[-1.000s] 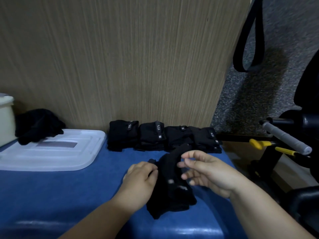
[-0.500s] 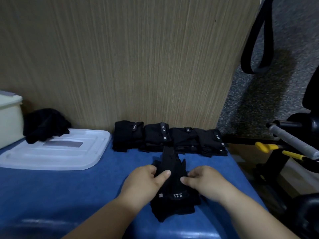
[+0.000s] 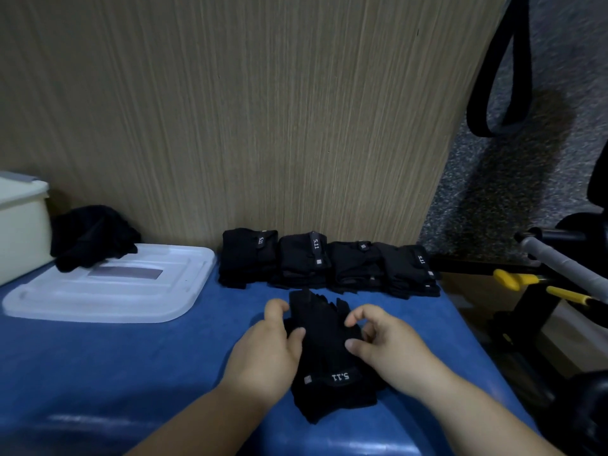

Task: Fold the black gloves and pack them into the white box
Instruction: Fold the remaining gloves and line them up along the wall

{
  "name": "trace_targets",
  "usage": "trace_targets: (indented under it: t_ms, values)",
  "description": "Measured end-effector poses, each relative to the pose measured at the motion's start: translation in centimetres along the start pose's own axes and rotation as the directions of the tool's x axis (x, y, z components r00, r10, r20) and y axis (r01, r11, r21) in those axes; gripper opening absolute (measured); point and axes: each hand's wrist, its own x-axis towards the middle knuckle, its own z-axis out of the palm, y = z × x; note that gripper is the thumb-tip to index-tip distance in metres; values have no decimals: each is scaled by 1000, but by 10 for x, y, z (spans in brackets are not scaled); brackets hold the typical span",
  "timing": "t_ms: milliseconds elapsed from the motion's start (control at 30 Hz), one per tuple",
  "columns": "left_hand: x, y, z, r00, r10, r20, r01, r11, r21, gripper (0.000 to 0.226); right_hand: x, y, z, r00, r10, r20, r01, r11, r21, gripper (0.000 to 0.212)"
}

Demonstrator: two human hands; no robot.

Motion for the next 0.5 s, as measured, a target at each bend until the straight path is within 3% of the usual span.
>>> trace_targets:
  t_ms: [200,300,400,500]
  values:
    - [-2,-2,3,990,110,-92,-85,966,242,45,-1,-3,-1,1000,-25,12,27,985,-170,18]
    - [-5,-1,0,937,321,-139,-290,935,205,47,0,-2,-6,989,-140,-52,125,966,-228,21]
    - [-2,-2,-2,889,457,22,-453,875,171,49,3,-3,-6,942,-336,5,320,891,-322,36]
    - [0,-7,1,875,423,235,-478,831,285,66,3,-2,-1,929,-300,217,359,874,-327,49]
